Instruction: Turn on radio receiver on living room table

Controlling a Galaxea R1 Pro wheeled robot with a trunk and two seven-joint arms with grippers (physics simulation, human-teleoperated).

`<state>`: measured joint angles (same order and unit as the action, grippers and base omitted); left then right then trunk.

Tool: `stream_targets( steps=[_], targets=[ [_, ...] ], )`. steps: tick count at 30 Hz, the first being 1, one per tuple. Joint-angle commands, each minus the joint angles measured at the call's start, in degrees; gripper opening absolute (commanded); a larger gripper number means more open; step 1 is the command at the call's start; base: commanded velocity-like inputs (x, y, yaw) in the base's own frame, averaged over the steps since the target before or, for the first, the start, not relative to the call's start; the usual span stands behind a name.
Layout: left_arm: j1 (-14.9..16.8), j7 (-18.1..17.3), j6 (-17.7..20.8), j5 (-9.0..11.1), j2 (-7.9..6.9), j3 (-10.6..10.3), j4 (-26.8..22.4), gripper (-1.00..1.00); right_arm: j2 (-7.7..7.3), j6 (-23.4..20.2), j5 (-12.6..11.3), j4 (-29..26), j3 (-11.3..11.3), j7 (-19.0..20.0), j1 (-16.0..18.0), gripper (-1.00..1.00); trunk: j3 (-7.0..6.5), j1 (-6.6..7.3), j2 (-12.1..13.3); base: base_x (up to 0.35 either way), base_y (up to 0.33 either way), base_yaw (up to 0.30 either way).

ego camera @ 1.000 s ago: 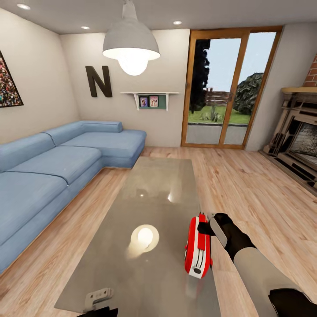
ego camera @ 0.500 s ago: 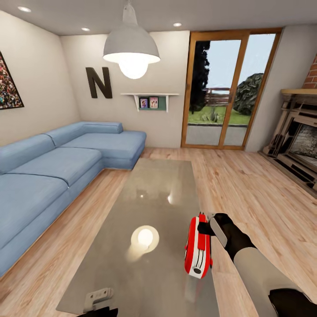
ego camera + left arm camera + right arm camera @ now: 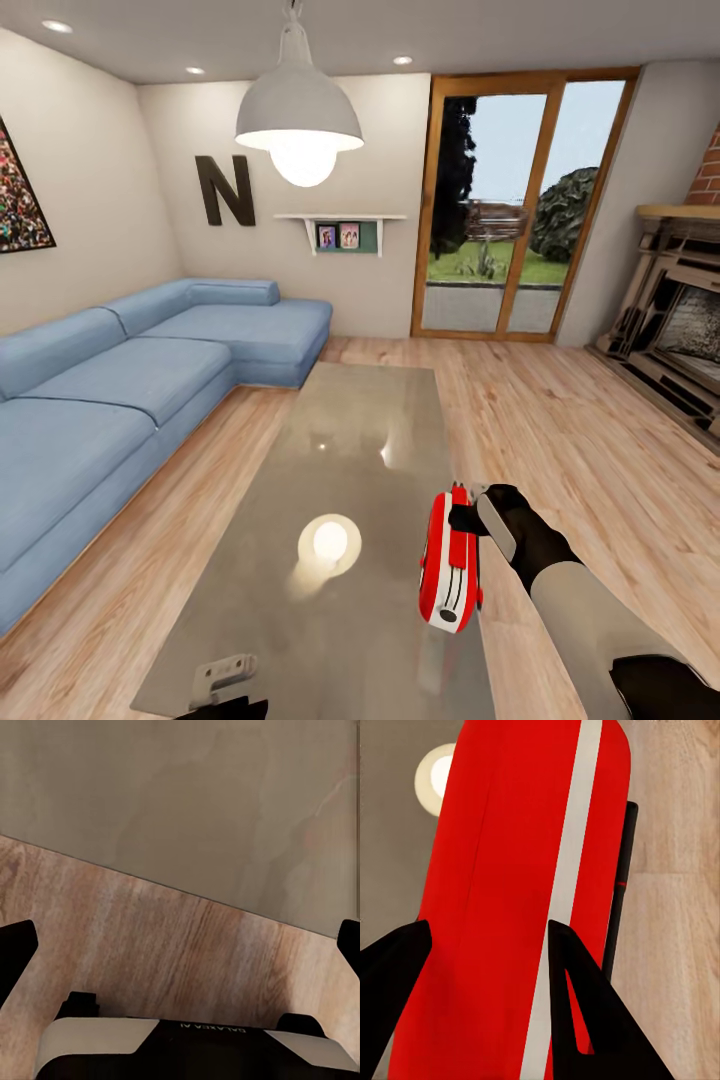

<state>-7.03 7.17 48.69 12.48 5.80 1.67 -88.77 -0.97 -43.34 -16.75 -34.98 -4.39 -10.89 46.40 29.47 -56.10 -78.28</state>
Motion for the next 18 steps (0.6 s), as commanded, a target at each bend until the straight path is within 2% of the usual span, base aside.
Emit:
stream_targets(
  steps=[1, 8, 9, 18],
  targets=[
    [0.0, 0.0, 0.0, 0.0, 0.00, 0.0, 0.0, 1.00, 0.00, 0.0, 0.0, 0.0, 0.0, 0.0, 0.0, -1.00, -0.19, 0.23, 0.4, 0.000, 0.000, 0.000],
    [0.0, 0.0, 0.0, 0.0, 0.00, 0.0, -0.1, 1.00, 0.29, -0.1, -0.1, 0.0, -0.1, 0.1, 0.0, -1.00, -1.44, 1.76, 3.2, 0.000, 0.000, 0.000],
    [0.0, 0.0, -0.1, 0.0, 0.00, 0.0, -0.1, 1.00, 0.80, -0.1, -0.1, 0.0, -0.1, 0.1, 0.0, -1.00, -1.44, 1.76, 3.2, 0.000, 0.000, 0.000],
    [0.0, 0.0, -0.1, 0.0, 0.00, 0.2, -0.2, 1.00, 0.97, 0.0, 0.1, -0.1, -0.2, 0.7, 0.0, -1.00, -1.44, 1.76, 3.2, 0.000, 0.000, 0.000]
  ],
)
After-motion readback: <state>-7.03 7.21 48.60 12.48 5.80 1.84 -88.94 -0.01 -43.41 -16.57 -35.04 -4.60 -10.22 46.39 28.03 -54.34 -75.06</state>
